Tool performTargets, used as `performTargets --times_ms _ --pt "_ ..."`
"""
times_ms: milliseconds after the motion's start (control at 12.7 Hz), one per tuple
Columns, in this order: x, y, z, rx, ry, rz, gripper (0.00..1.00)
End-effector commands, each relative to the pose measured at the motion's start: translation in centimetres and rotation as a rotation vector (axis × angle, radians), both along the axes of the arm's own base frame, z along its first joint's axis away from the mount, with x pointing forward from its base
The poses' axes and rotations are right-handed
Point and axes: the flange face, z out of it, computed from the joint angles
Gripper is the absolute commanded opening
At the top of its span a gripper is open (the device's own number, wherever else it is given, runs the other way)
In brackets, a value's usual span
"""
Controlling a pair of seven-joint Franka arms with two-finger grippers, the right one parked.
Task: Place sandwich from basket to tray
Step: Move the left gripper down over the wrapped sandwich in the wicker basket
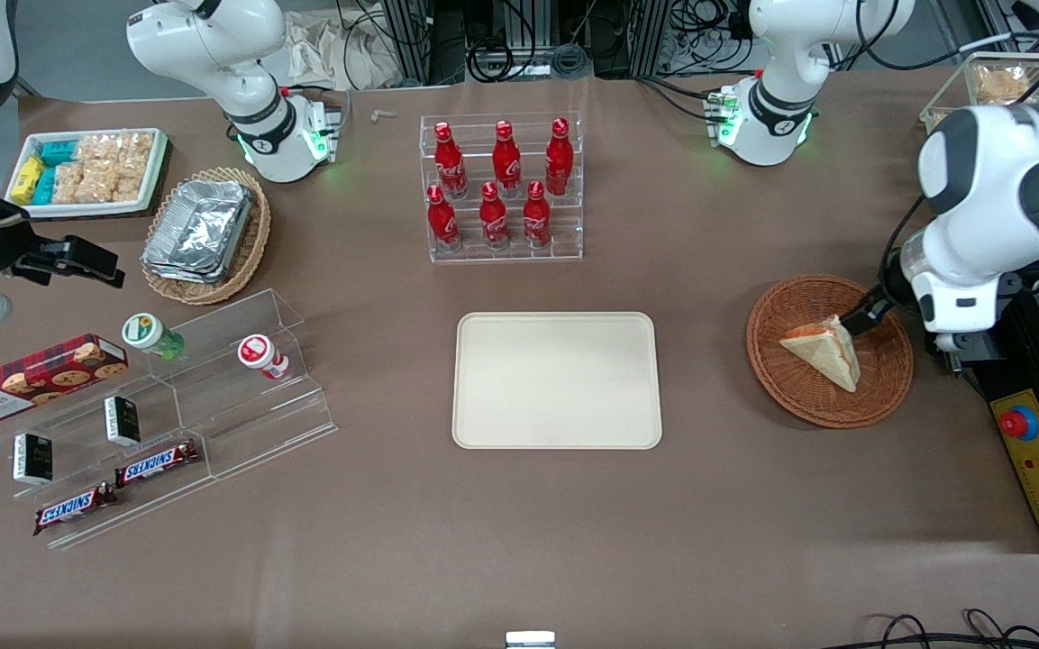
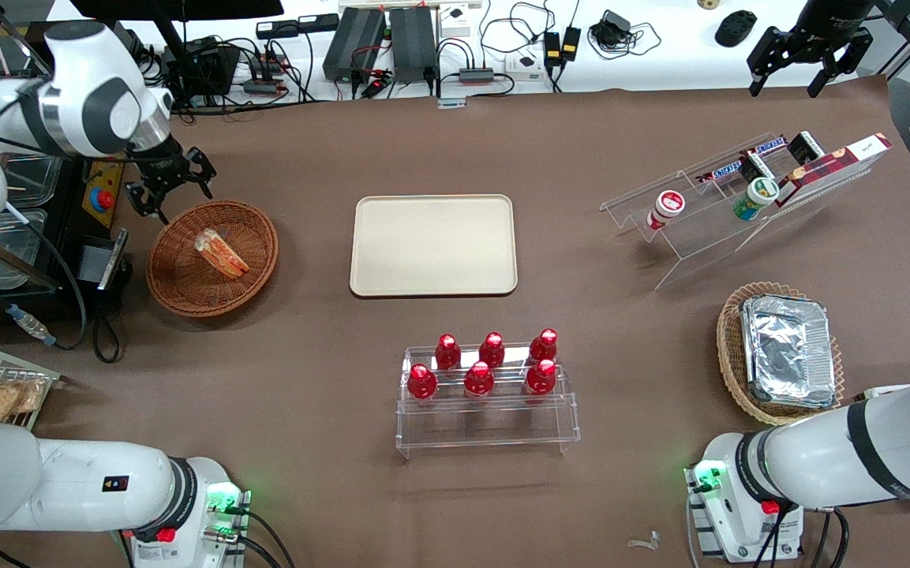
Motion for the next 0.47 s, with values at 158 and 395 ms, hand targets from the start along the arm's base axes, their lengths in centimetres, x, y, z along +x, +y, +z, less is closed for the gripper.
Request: performTargets --times_ms 158,395 --pt "0.3 2.2 -5.1 0.011 -0.014 0.112 1.00" --pt "-0.6 3.0 -7.6 0.013 -0.019 0.124 1.00"
